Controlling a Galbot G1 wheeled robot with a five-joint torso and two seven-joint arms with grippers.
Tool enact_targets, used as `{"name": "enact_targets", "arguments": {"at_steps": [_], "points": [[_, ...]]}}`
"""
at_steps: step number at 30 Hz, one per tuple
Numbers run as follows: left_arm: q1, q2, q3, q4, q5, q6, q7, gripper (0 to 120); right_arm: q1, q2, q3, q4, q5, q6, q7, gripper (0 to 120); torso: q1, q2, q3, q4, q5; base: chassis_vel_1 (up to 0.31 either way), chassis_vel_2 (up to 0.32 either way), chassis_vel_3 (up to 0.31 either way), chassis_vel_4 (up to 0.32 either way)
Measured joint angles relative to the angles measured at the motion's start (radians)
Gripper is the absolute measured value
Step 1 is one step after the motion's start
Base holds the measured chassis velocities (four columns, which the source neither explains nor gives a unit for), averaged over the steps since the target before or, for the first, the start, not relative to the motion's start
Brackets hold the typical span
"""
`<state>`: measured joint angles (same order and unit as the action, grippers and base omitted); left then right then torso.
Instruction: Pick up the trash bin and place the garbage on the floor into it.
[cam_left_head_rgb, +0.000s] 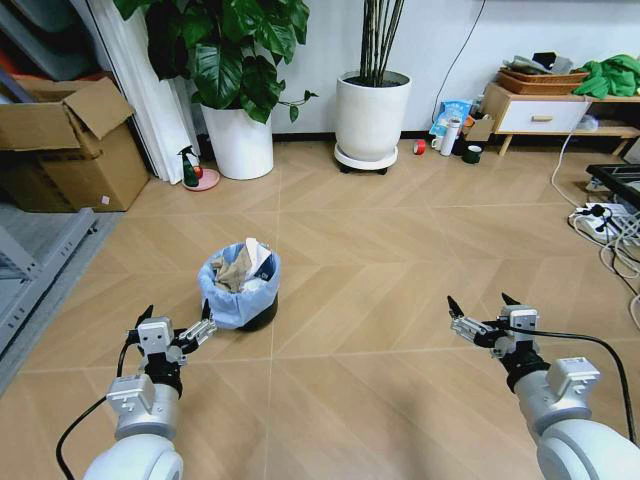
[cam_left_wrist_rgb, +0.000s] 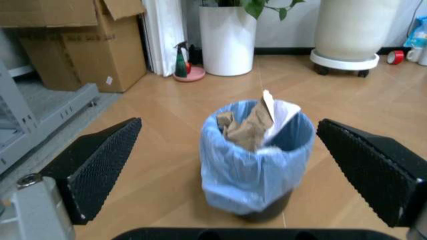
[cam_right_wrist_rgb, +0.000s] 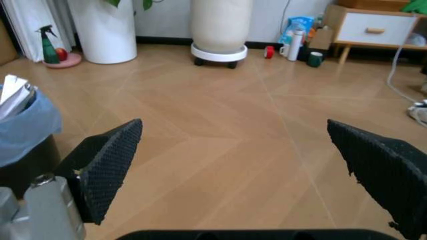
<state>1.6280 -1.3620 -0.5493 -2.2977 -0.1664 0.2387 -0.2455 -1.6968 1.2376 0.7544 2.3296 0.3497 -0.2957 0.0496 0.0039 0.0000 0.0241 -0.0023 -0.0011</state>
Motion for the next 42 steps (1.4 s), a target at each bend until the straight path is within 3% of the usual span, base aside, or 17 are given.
{"name": "enact_targets", "arguments": {"at_steps": [17, 33, 39, 42], "points": [[0.023, 0.027, 0.024, -0.030, -0.049, 0.014, -0.040, 100, -0.042, 0.072, 0.028, 0.027, -0.070, 0.051, -0.024, 100, 0.000, 0.000, 0.000, 0.0000, 0.0002, 0.167, -0.168, -0.174, 0.170], [0.006, 0.050, 0.001, -0.060, -0.100, 0.055, -0.072, 100, -0.044, 0.085, 0.030, 0.038, -0.067, 0.087, -0.016, 100, 0.000, 0.000, 0.000, 0.0001, 0.0005, 0.125, -0.113, -0.115, 0.125], [-0.024, 0.045, -0.034, -0.069, -0.081, 0.069, -0.058, 100, -0.064, 0.029, 0.008, -0.002, 0.007, 0.128, 0.055, 100, 0.000, 0.000, 0.000, -0.0002, 0.0006, 0.000, 0.000, 0.000, 0.000], [-0.033, 0.027, -0.045, -0.070, -0.051, 0.071, -0.037, 100, -0.066, -0.048, -0.005, -0.032, 0.051, 0.147, 0.098, 100, 0.000, 0.000, 0.000, -0.0002, 0.0012, 0.000, 0.000, 0.000, 0.000]]}}
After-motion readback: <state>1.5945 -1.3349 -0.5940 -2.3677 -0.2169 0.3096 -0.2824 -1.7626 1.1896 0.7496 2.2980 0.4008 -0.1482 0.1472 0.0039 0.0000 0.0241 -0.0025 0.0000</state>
